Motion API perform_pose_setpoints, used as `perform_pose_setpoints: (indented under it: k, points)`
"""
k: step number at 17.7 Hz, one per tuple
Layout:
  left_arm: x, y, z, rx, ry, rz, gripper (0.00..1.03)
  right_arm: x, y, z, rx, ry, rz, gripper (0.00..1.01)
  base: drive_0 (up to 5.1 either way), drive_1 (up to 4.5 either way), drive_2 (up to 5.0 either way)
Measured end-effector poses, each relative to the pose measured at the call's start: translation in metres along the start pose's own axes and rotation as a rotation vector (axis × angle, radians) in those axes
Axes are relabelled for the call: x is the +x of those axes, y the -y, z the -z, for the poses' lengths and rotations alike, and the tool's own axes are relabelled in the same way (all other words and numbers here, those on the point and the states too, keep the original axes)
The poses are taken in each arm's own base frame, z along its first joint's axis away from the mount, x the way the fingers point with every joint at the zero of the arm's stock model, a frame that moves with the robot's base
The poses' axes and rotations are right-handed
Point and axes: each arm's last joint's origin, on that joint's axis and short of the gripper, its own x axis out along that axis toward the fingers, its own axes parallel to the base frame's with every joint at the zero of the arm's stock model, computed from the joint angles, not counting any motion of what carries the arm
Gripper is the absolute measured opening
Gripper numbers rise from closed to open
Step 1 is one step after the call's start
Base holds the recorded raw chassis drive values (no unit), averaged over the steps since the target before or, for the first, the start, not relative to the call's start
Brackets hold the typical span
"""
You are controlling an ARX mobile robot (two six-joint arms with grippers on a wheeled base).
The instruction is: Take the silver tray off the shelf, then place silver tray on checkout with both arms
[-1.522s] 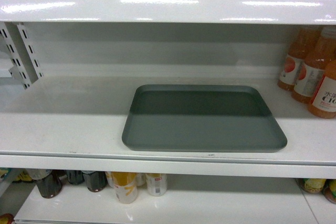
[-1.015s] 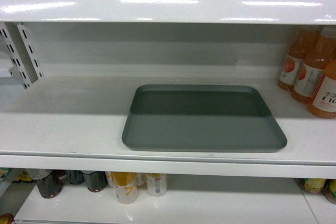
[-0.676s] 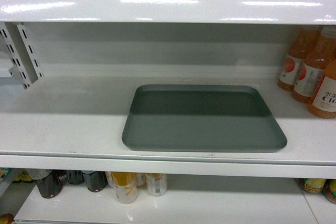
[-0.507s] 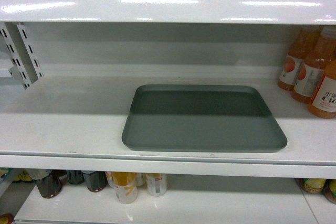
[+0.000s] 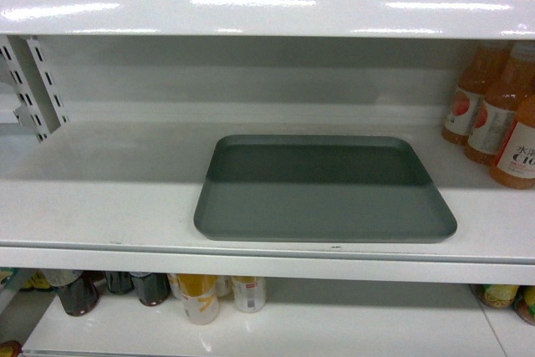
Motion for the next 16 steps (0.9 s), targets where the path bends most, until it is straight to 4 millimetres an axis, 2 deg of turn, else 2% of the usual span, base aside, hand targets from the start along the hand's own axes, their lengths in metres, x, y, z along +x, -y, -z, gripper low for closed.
perform_pose_setpoints:
  k: [1,2,3,6,7,8,11,14,16]
  points:
    - [0.003,0.003,-0.002,-0.004,-0.160,-0.081,0.98,0.001,-0.001,0.002,-0.013,-0.145,-0.064,0.98,0.0,0.00,0.0]
    - [0.012,0.004,-0.006,-0.019,-0.225,-0.115,0.98,0.007,-0.002,0.004,-0.002,-0.258,-0.117,0.98,0.0,0.00,0.0]
    - [0.023,0.005,-0.004,-0.028,-0.266,-0.127,0.98,0.014,-0.003,0.008,0.009,-0.315,-0.144,0.98,0.0,0.00,0.0]
    - [0.056,0.014,0.010,-0.054,-0.375,-0.008,0.98,0.039,-0.012,0.017,-0.002,-0.388,-0.172,0.98,0.0,0.00,0.0]
    - [0.099,0.030,0.020,-0.040,-0.414,0.092,0.98,0.076,-0.028,0.023,-0.016,-0.430,-0.202,0.98,0.0,0.00,0.0]
    - [0.123,0.039,0.024,-0.036,-0.427,0.119,0.98,0.093,-0.032,0.028,-0.016,-0.446,-0.207,0.98,0.0,0.00,0.0]
    - [0.170,0.055,0.042,-0.025,-0.509,0.143,0.98,0.131,-0.036,0.044,-0.011,-0.506,-0.189,0.98,0.0,0.00,0.0]
    - [0.211,0.064,0.058,-0.017,-0.578,0.131,0.98,0.168,-0.040,0.052,-0.004,-0.535,-0.177,0.98,0.0,0.00,0.0]
    - [0.242,0.071,0.057,-0.020,-0.582,0.128,0.98,0.198,-0.044,0.056,0.007,-0.559,-0.172,0.98,0.0,0.00,0.0]
